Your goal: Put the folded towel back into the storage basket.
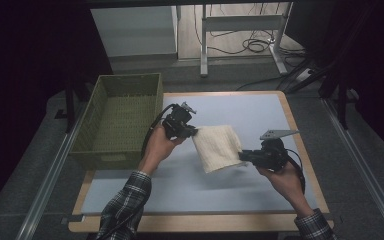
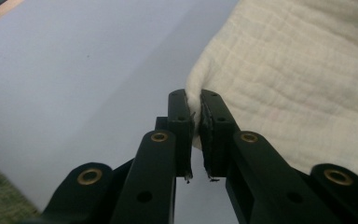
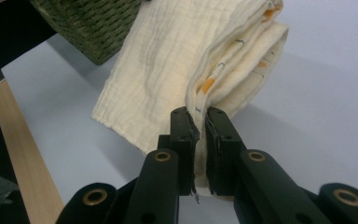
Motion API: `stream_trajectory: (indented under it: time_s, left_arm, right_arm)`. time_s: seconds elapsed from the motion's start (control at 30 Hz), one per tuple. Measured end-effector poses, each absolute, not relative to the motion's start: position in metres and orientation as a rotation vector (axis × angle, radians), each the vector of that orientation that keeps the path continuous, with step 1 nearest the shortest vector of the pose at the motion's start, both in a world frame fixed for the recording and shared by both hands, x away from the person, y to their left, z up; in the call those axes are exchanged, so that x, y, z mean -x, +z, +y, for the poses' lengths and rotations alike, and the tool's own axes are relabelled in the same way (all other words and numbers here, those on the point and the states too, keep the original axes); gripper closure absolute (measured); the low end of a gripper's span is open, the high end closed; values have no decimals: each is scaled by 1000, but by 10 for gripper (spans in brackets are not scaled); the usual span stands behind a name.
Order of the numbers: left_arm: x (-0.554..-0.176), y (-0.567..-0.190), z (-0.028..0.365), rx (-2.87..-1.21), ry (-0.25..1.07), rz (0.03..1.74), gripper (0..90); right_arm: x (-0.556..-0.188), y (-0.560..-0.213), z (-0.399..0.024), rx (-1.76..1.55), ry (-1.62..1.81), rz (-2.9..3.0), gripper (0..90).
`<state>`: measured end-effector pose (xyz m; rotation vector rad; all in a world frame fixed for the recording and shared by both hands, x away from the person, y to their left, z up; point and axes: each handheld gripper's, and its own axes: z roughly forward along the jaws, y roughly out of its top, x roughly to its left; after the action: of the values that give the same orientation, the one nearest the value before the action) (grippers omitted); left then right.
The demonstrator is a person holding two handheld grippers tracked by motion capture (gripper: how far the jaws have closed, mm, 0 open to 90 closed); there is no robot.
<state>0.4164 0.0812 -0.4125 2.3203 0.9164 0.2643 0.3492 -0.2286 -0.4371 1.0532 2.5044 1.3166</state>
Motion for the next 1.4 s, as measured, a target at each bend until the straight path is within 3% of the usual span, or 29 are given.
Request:
stream_trajectory:
  time_s: [0.37, 1.4]
  left_arm:
    - [-418, -396, 113, -2363, 324, 960, 838]
    - [-416, -356, 198, -2282, 499, 1109, 843]
  right_arm:
    - [-368, -421, -195, -1006, 1336, 2559, 821]
    - [-408, -385, -109, -903, 1384, 2623, 820]
